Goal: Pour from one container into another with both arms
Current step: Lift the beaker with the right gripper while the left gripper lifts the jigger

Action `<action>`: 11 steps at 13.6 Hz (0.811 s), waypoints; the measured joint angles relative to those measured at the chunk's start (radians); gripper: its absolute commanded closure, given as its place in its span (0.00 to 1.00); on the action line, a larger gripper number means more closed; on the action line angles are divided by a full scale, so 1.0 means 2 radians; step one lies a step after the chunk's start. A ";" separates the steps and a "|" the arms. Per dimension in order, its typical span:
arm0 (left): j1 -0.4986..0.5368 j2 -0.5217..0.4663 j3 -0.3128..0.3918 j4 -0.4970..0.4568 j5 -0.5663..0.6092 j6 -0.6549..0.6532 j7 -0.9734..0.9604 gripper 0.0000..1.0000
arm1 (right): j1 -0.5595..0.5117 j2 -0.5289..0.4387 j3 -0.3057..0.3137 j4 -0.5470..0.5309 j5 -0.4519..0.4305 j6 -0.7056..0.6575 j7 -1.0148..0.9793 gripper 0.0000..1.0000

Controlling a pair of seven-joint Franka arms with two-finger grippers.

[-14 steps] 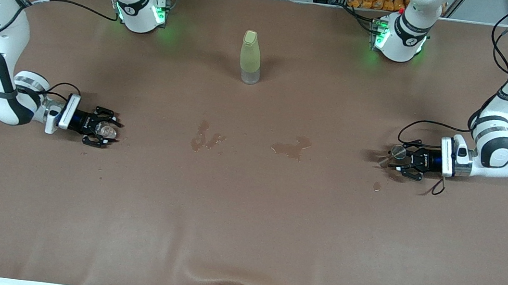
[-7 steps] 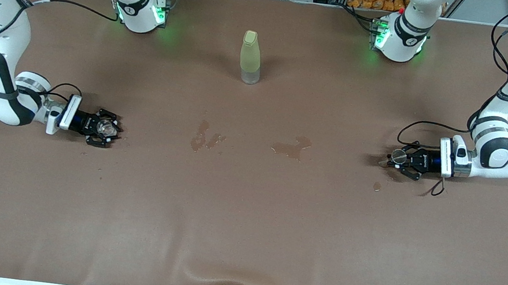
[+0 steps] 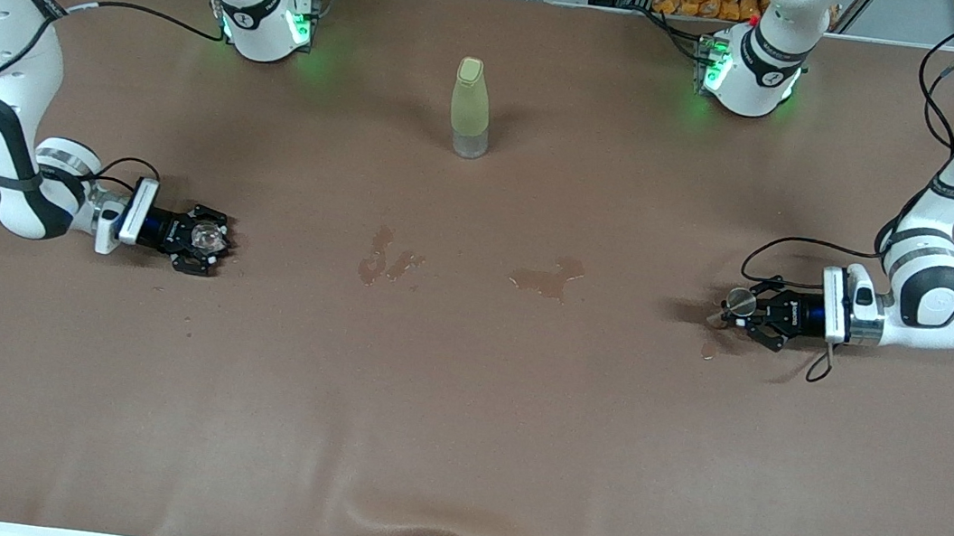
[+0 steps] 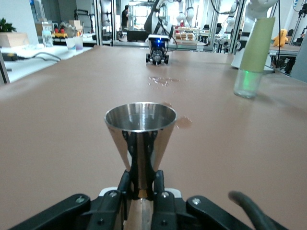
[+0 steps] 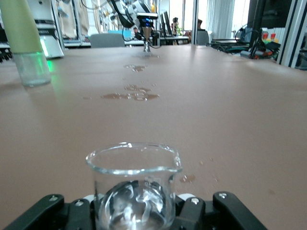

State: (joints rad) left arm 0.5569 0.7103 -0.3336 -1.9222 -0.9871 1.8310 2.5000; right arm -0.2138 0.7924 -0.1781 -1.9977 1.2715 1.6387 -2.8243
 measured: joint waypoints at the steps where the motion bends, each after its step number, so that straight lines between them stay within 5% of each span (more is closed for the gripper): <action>1: -0.001 0.000 -0.011 0.009 -0.001 0.001 -0.019 1.00 | 0.000 0.000 0.000 0.000 0.000 -0.013 0.006 1.00; 11: -0.100 0.001 -0.029 0.056 -0.101 0.032 -0.064 1.00 | 0.010 -0.039 -0.001 0.031 0.000 -0.159 0.062 1.00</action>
State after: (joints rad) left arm 0.3562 0.7114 -0.3914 -1.8097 -1.1889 1.8958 2.3715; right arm -0.1942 0.7135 -0.1804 -1.9347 1.2724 1.3200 -2.7013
